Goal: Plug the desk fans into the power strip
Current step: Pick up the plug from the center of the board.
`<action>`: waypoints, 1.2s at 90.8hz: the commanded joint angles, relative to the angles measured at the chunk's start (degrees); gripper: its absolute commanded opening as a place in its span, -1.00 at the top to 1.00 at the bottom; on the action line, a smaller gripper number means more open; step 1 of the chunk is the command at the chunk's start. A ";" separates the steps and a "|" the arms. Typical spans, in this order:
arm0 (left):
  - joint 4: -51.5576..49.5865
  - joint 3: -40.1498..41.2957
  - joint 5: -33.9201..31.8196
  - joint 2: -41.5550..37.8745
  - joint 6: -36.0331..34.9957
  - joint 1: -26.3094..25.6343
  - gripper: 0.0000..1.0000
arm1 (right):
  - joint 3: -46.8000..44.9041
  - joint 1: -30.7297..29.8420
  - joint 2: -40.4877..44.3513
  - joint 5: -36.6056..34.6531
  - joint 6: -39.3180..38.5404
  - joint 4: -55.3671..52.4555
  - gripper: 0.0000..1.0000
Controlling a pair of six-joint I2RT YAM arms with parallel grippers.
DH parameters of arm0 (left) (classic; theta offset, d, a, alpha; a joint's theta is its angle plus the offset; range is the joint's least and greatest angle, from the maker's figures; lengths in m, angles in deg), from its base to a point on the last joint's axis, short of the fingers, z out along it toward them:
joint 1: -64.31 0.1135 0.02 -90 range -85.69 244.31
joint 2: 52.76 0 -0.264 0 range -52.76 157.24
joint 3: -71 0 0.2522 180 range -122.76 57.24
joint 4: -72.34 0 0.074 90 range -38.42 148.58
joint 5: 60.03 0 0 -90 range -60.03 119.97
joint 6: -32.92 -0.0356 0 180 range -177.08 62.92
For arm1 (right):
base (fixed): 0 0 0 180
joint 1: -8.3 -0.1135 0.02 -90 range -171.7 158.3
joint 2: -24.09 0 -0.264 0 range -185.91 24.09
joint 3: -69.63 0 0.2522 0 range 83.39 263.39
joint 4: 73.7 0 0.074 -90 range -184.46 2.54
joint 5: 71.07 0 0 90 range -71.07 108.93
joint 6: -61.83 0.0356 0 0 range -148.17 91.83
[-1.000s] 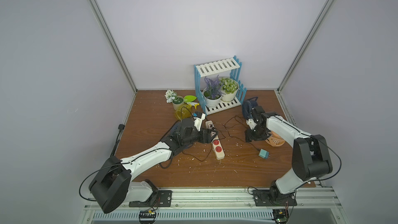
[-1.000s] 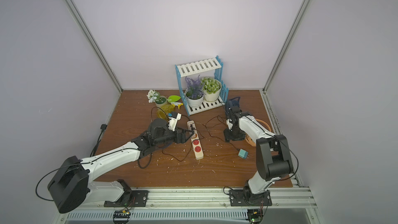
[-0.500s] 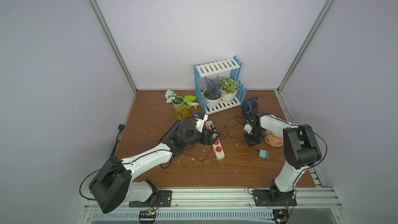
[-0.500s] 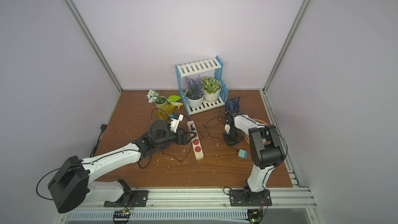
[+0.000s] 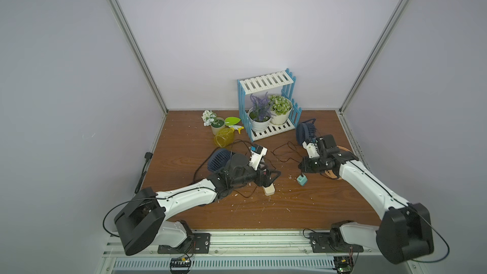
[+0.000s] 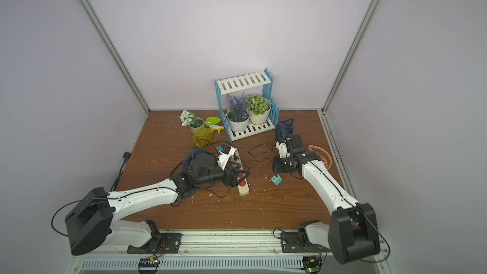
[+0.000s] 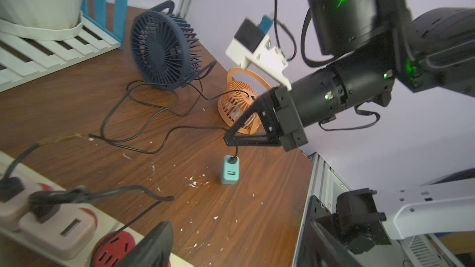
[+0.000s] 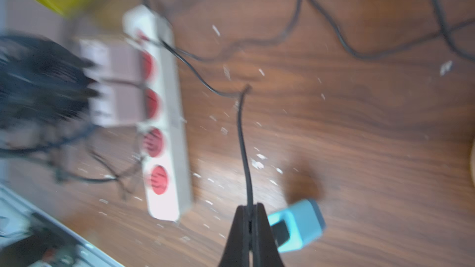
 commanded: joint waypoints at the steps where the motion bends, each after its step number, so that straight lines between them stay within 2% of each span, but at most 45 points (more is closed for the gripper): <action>1: 2.72 -1.03 -3.52 1.56 -7.44 -3.16 -0.70 | -2.35 -0.27 4.66 6.56 11.52 12.04 1.00; 16: 5.04 -2.41 -7.02 5.12 -10.87 -4.98 -0.84 | -3.72 -0.34 9.64 10.54 22.62 21.95 1.00; 30: 9.10 -3.54 -10.92 8.38 -16.42 -7.34 -0.94 | -4.11 -0.32 12.49 11.25 29.55 27.46 1.00; 44: 10.29 -5.01 -15.18 11.80 -21.35 -8.68 -0.96 | -3.99 -0.40 14.95 10.59 31.69 28.11 1.00; 57: 16.04 -3.92 -19.70 13.70 -23.82 -8.45 -0.98 | -4.25 -0.40 15.44 12.71 33.55 29.99 1.00; 84: 21.45 -4.12 -17.70 14.84 -22.84 -6.22 -0.94 | -3.90 -0.39 15.37 18.06 36.94 34.28 1.00; 94: 24.40 -4.12 -14.21 15.51 -21.48 -5.38 -0.83 | -3.90 -0.41 15.33 19.90 37.75 35.50 1.00; 109: 30.24 -3.35 -12.46 17.40 -17.62 -3.09 -0.64 | -4.25 -0.40 15.44 22.62 39.65 38.15 1.00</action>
